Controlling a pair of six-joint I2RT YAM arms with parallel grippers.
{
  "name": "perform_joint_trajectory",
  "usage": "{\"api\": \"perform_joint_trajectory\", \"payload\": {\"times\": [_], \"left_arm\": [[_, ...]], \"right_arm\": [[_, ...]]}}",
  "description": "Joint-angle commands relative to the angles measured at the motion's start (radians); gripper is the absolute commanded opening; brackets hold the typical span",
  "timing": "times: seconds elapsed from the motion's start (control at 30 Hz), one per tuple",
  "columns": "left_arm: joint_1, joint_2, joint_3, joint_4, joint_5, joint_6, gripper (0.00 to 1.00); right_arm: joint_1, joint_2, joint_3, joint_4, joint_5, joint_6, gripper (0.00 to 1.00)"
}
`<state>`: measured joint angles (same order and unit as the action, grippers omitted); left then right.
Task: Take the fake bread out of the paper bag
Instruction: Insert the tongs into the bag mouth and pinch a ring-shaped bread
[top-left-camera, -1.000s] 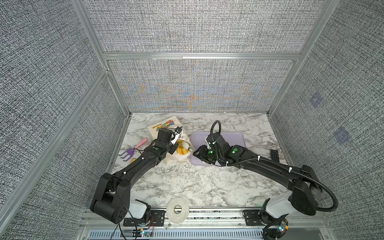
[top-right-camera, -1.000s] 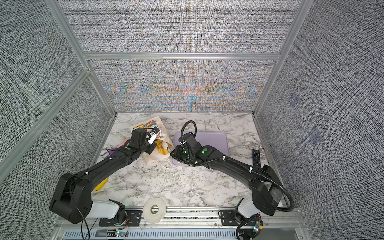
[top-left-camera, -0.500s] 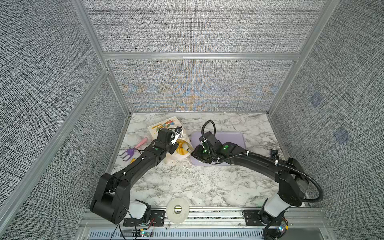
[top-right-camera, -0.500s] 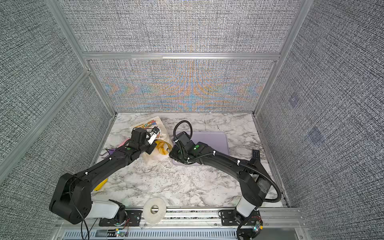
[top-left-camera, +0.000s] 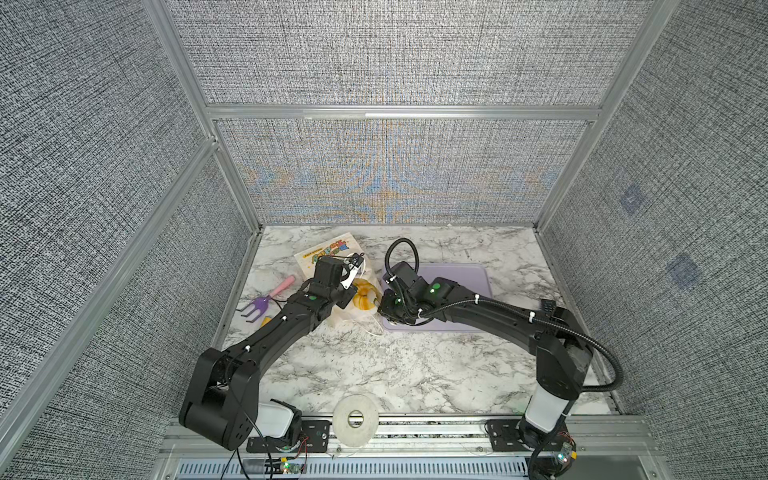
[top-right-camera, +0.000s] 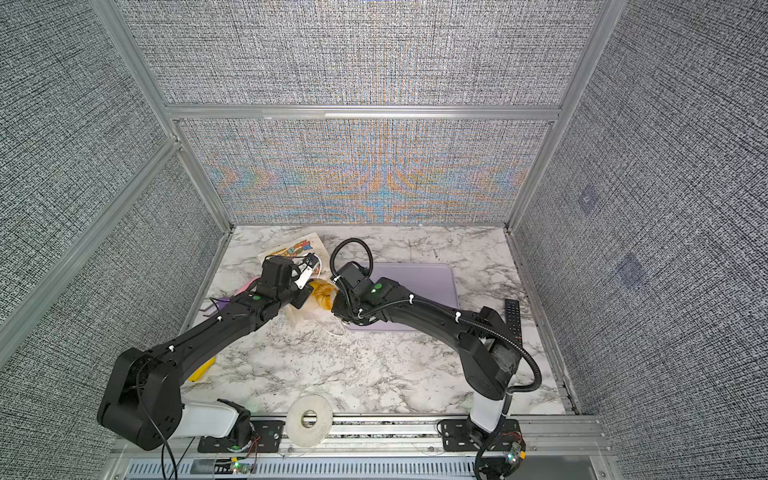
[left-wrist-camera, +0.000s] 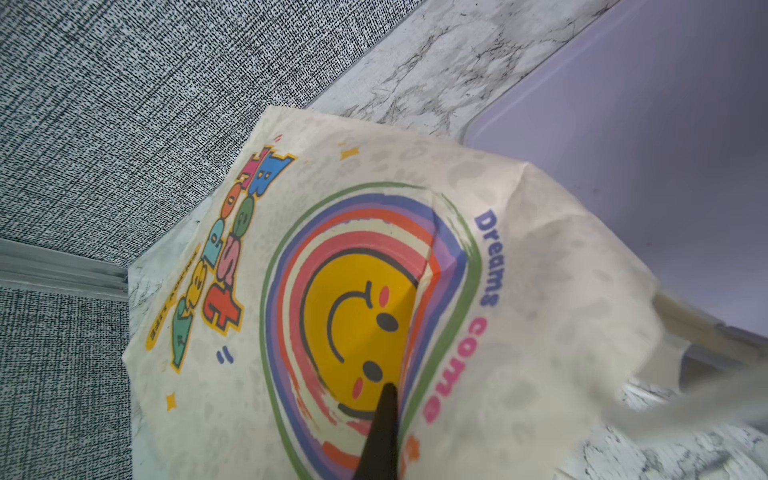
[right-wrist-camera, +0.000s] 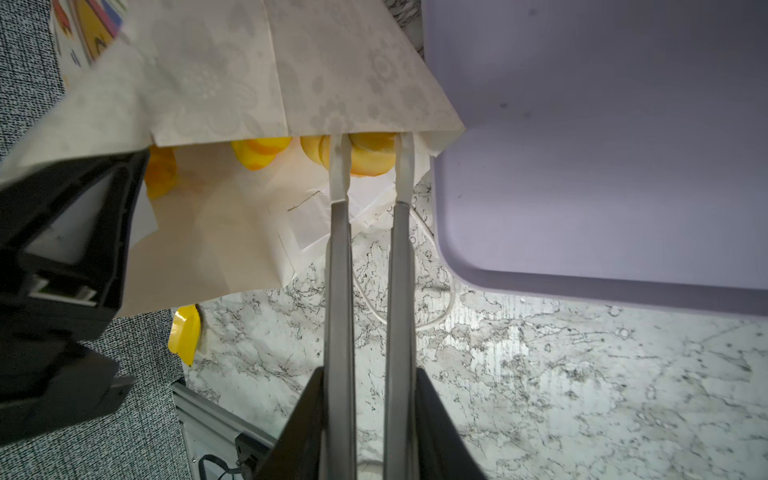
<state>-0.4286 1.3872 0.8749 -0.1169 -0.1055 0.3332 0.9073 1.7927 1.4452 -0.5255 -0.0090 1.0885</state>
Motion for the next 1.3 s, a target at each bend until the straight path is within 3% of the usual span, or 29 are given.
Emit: {"api": "perform_joint_trajectory", "payload": {"times": [0.0,0.13,1.13,1.27], "left_arm": [[-0.001,-0.009,0.011,0.010,0.015,-0.008,0.00],[0.000,-0.015,0.009,0.011,0.018,-0.009,0.00],[-0.001,-0.018,0.009,0.014,0.007,-0.020,0.00],[0.000,-0.015,0.011,0.010,0.006,-0.020,0.00]], "right_arm": [[0.008,0.013,0.031,-0.029,0.030,-0.028,0.12],[0.018,0.031,0.074,-0.059,0.027,-0.041,0.00],[0.036,-0.072,0.019,-0.083,-0.095,-0.059,0.00],[0.034,-0.093,0.011,-0.068,-0.121,-0.104,0.00]]}}
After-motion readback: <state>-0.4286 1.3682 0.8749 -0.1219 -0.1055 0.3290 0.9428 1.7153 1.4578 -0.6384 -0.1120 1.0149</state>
